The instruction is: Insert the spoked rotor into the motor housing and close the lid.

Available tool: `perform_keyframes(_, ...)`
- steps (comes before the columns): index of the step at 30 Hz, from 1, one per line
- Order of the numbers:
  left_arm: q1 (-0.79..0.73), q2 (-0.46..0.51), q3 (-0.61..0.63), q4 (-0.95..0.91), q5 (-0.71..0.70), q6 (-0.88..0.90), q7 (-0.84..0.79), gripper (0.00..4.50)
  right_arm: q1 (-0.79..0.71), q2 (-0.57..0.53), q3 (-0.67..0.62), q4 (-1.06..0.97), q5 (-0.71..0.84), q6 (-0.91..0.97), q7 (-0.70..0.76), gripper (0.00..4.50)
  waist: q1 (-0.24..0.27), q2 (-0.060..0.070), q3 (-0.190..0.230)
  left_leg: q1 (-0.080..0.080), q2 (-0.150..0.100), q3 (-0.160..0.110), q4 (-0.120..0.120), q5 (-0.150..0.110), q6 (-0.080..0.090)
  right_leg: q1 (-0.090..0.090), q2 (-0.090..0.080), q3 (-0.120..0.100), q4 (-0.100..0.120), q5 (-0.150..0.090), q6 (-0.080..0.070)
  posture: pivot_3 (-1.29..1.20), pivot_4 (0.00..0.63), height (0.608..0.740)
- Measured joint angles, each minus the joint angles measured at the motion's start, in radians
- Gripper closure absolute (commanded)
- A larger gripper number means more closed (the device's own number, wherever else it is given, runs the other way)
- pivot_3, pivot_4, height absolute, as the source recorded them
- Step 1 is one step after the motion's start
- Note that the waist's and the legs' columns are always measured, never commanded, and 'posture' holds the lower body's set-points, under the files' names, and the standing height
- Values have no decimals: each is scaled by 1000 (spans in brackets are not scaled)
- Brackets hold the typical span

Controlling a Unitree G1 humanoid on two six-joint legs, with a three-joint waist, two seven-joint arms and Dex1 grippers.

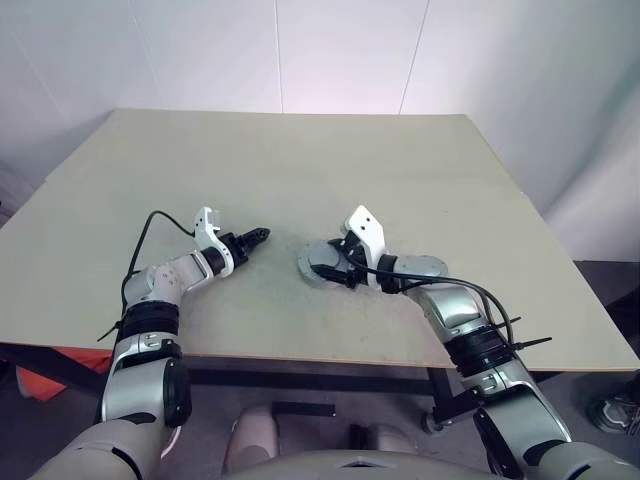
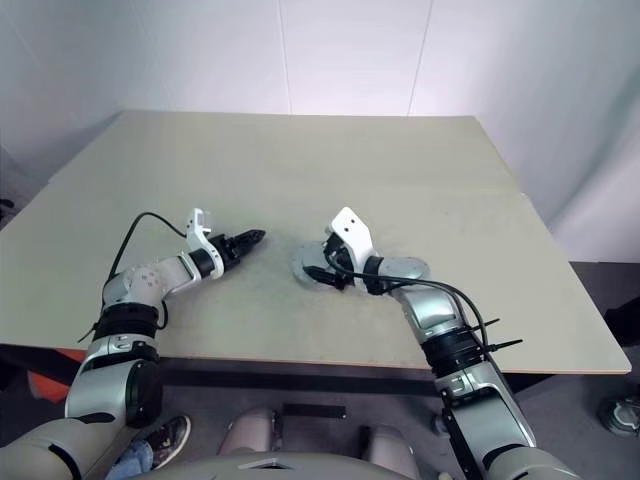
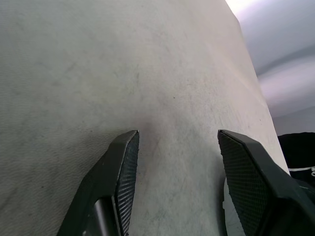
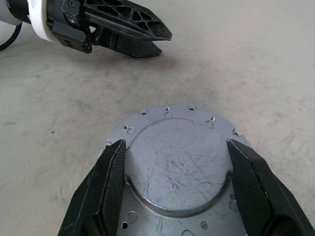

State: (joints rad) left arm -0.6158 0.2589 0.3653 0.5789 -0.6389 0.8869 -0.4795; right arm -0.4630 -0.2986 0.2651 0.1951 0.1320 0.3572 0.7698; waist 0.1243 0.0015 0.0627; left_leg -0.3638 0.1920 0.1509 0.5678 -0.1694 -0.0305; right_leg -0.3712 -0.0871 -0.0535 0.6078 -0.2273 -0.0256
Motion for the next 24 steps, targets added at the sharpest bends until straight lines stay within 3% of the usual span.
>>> perform_keyframes(2,3,-21,1,-22,-13,29,-1,1773,0,-1,0,0,0,0,0,1403,0,0,0,0,0,0,0,0,0,0,0,0,0,0,0,0,0,740)
perform_keyframes(5,4,-79,-4,-70,-53,72,-11,2338,0,-2,2,0,-2,-1,-1,1403,0,0,0,0,0,0,0,0,0,0,-1,0,0,0,0,0,0,740)
perform_keyframes(11,-2,-142,-52,-88,-81,107,-22,4470,0,-1,4,0,-2,-2,-3,1403,0,0,0,0,0,1,0,0,0,0,-1,0,0,0,0,0,0,740)
perform_keyframes(22,73,-114,-104,-186,-88,217,-49,4470,5,-2,4,-2,-3,1,-9,1403,0,1,-1,4,-1,0,-2,-1,2,4,-1,0,-2,-1,0,0,0,740)
perform_keyframes(24,75,-113,-109,-189,-82,215,-42,4470,5,-3,4,-2,-5,4,-13,1403,1,1,-1,7,-1,0,-2,-1,2,6,-2,0,-2,-4,6,0,0,740)
